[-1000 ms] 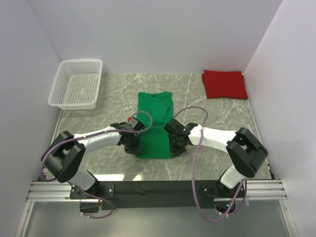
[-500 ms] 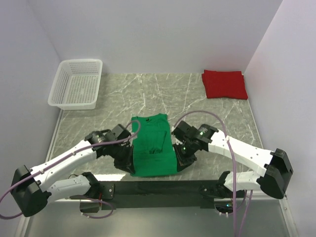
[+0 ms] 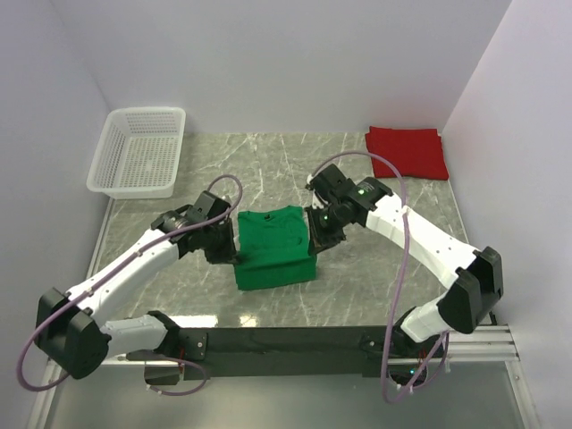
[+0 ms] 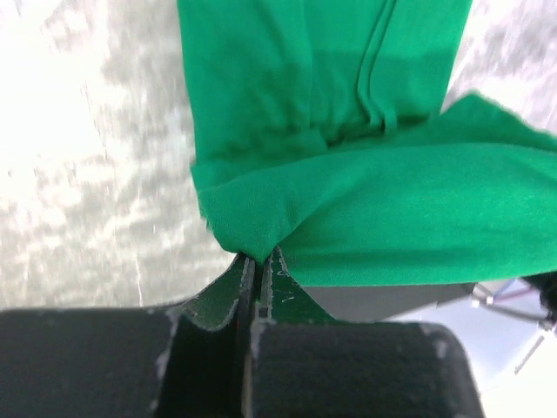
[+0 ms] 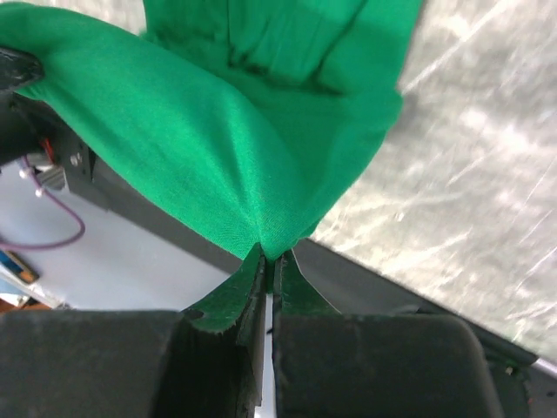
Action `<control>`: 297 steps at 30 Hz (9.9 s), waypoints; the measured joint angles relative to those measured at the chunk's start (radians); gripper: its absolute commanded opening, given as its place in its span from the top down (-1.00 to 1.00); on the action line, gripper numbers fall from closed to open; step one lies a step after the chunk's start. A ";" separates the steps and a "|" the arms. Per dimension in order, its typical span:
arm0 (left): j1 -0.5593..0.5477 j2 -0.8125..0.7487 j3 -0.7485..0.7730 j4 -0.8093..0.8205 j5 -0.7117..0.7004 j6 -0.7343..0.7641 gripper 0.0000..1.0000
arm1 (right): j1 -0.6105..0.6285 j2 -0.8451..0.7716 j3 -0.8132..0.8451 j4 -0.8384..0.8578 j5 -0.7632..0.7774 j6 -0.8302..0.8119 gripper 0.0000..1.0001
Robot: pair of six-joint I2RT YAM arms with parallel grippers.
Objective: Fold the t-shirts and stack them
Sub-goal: Fold the tshirt, then neatly place the folded tshirt to the corner
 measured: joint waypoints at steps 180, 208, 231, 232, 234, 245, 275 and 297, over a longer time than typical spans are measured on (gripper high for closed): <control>0.223 0.506 0.085 0.776 0.120 0.013 0.25 | -0.409 0.359 -0.311 1.241 -0.633 0.141 0.28; 0.021 0.378 0.104 0.627 -0.134 0.219 -0.51 | -0.532 0.172 -0.287 0.887 -0.229 0.015 -0.49; -0.652 0.753 0.288 0.546 -0.617 0.630 -0.29 | -0.695 -0.276 -0.711 0.609 0.052 0.084 -0.71; -0.654 0.766 0.292 0.546 -0.625 0.636 -0.29 | -0.695 -0.277 -0.714 0.610 0.047 0.083 -0.70; -0.654 0.776 0.303 0.549 -0.648 0.650 -0.25 | -0.695 -0.280 -0.720 0.616 0.032 0.083 -0.70; -0.652 0.820 0.312 0.558 -0.752 0.675 0.99 | -0.695 -0.274 -0.801 0.764 -0.133 0.121 -0.69; -0.515 0.584 0.227 0.608 -0.505 0.536 0.94 | -0.367 0.399 -0.681 1.694 -0.428 0.761 -0.73; -0.356 0.520 0.211 0.639 -0.380 0.392 -0.89 | -0.355 0.478 -0.197 0.962 -0.206 0.200 1.00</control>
